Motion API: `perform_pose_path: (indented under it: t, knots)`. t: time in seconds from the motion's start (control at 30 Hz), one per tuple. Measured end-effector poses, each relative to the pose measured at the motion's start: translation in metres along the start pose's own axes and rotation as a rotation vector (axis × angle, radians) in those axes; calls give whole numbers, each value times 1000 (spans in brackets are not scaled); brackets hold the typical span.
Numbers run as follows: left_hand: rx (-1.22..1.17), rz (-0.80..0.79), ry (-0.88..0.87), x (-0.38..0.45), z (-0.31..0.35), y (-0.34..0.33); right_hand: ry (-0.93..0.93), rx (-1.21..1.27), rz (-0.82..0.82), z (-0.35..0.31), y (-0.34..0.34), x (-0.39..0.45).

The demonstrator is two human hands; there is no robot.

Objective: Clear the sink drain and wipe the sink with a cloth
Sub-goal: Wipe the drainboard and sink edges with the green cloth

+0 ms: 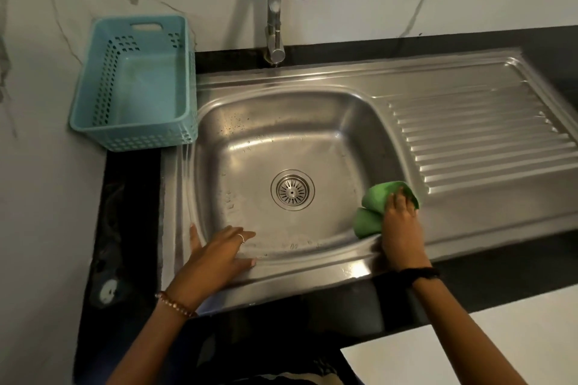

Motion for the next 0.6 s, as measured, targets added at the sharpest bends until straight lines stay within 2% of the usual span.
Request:
perform_pose_path:
  t: [0.1,0.2,0.33,0.4,0.47,0.53,0.6]
  knots:
    - [-13,14,30,-5,-5,1,27,18,-44,-25,-1,-26]
    - [-98,124,22,-13,-12,8,98,26,-44,-58,-4,-49]
    - [-412,332,5,-28,-22,21,184,7,-108,-114,-8,-77]
    - [-537,416,24,-37,-26,25,199,-66,-22,-140,-5,-88]
    - [-630,514,48,-46,-31,28,253,-176,-5,-164,3,-102]
    - [-718,566,82,-51,-37,28,345,-144,-9,-189,12,-115]
    - [-832,567,112,-53,-40,27,471,5,-17,-214,24,-124]
Point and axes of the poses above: each hand's wrist, its own x-axis towards the middle knuckle, its own y-axis out of the back of the hand, z = x × y, the point moved 4 cm from there along x, towards the middle knuckle, and after that the axes turned 1 degree about z, right-handed, at the moved point
